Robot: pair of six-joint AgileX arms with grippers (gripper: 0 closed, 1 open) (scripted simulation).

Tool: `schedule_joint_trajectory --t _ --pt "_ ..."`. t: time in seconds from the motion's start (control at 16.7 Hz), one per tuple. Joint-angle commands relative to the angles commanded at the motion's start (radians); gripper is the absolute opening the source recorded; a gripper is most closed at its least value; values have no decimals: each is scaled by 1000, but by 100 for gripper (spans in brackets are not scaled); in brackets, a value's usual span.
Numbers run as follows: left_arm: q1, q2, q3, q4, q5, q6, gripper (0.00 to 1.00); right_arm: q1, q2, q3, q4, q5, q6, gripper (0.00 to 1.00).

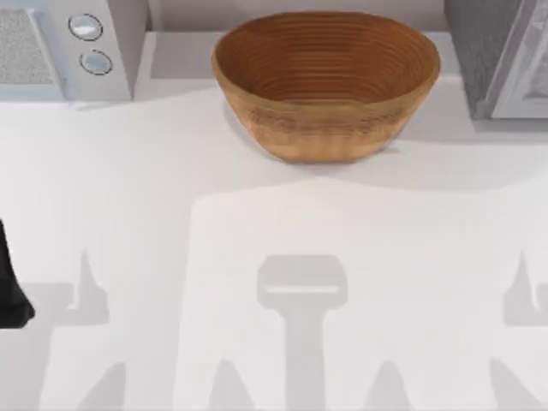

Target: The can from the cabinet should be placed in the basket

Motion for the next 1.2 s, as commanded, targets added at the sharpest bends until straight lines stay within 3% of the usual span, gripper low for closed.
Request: schedule_joint_trajectory --t 0.24,0.48,1.2 --pt "0 0 0 0 0 0 100 5 29 31 -8 4 0 100" --pt "0 0 0 0 0 0 100 27 185 221 -55 28 0 100" --pt "0 0 0 0 0 0 100 135 985 1291 -310 148 11 100"
